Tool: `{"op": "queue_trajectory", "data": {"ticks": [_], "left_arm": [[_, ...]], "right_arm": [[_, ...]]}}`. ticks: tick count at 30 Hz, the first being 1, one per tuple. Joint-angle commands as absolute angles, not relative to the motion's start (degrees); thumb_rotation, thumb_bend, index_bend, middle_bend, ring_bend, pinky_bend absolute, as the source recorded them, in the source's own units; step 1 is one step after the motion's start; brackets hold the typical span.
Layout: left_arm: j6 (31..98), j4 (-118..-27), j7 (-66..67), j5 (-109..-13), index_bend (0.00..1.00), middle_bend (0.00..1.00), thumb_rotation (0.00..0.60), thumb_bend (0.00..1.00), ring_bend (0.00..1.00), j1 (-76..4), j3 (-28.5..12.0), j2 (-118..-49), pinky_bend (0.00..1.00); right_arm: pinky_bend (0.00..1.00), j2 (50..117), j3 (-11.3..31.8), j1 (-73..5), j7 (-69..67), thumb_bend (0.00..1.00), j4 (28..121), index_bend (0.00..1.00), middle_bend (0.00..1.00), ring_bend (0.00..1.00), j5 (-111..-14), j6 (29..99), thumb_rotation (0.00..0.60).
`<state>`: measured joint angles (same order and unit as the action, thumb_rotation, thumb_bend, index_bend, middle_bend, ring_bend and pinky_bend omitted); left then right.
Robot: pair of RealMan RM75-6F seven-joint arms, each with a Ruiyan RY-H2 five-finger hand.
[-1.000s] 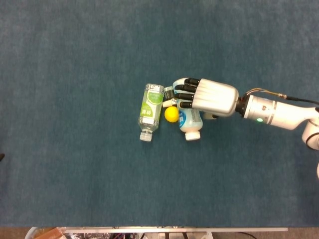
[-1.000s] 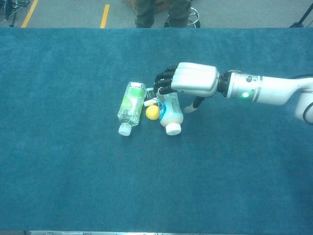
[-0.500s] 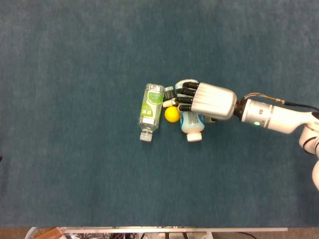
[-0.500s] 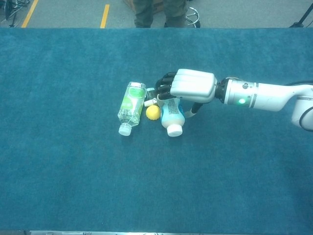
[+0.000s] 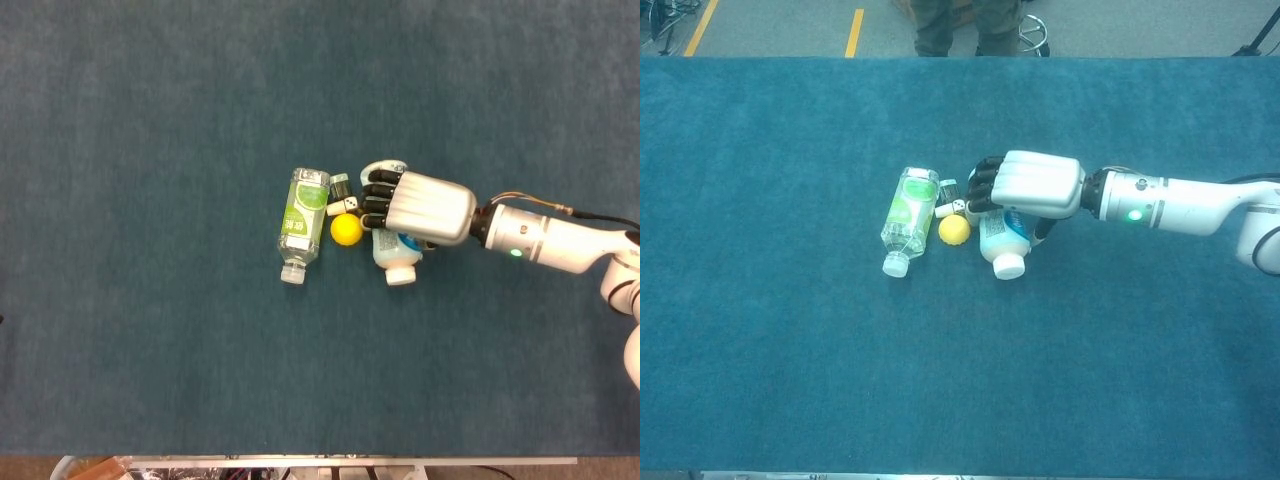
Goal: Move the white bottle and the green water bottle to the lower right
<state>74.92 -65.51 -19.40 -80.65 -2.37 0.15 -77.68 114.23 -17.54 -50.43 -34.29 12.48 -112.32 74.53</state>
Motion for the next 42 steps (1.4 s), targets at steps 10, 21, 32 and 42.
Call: {"op": "queue_trajectory", "data": {"ticks": [10,21,32,42], "left_arm": [[74.8,-65.25,-19.51,-80.79,0.46,0.27,0.6,0.07,0.34,-2.25,0.11,-77.87,0.48],[74.4,-65.29,-19.26,-80.58,0.46,0.27,0.6,0.07,0.34,-2.3,-0.13,-77.93,0.48],[74.28,-66.47,-17.59,-80.96,0.46,0.27,0.6,0.07,0.34,-3.06,-0.5,-78.05,0.48],[75.04,-68.6,-15.4,-81.77,0.46,0.27,0.6,0.07,0.34,-3.97,-0.97,-77.56,0.48]], "right_arm": [[0.36,114.08,-17.24,-49.44,-33.3,0.17,12.32,0.64,0.63,0.48,-111.08,75.71,0.6],[0.41,112.45,-16.26,-48.3,-31.32,0.27,13.6,0.67,0.74,0.59,-109.7,79.31,0.6],[0.41,104.88,-16.15,-46.0,-26.36,0.28,21.86,0.67,0.74,0.59,-109.82,87.31,0.6],[0.41,90.26,-20.21,-43.65,-13.53,0.28,49.44,0.67,0.74,0.59,-113.34,87.73,0.6]]}}
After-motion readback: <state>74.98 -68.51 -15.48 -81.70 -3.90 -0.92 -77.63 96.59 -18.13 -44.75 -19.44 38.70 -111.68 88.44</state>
